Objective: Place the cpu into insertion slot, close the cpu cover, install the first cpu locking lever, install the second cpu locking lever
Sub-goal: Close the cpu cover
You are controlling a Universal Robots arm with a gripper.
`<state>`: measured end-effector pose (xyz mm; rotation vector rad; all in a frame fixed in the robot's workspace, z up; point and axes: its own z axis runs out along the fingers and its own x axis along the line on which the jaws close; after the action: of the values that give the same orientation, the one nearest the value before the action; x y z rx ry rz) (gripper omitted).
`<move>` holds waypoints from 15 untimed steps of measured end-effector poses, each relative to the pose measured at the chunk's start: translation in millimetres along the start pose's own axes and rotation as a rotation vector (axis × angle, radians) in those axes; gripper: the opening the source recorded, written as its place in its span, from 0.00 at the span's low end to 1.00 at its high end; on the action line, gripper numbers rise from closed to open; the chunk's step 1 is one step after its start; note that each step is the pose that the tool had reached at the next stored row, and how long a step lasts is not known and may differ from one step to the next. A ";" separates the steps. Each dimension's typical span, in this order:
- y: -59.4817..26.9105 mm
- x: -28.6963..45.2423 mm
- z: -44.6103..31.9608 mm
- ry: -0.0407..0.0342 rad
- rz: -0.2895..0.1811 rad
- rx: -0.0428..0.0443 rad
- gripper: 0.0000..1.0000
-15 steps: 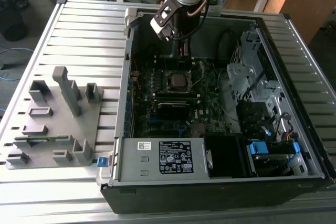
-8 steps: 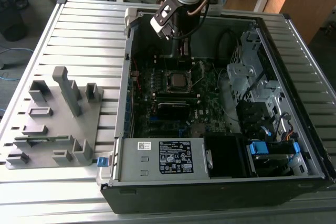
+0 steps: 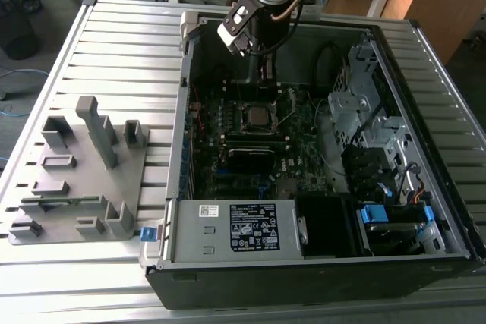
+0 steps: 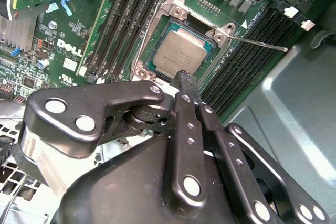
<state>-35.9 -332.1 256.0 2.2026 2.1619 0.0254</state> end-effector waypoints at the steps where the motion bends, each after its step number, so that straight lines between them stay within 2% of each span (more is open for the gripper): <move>1: 0.0 0.0 0.0 0.0000 0.000 0.0000 0.10; 15: 0.6 -0.1 -2.0 -0.0001 0.000 0.0000 0.10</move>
<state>-35.4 -332.1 258.0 2.2025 2.1620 0.0252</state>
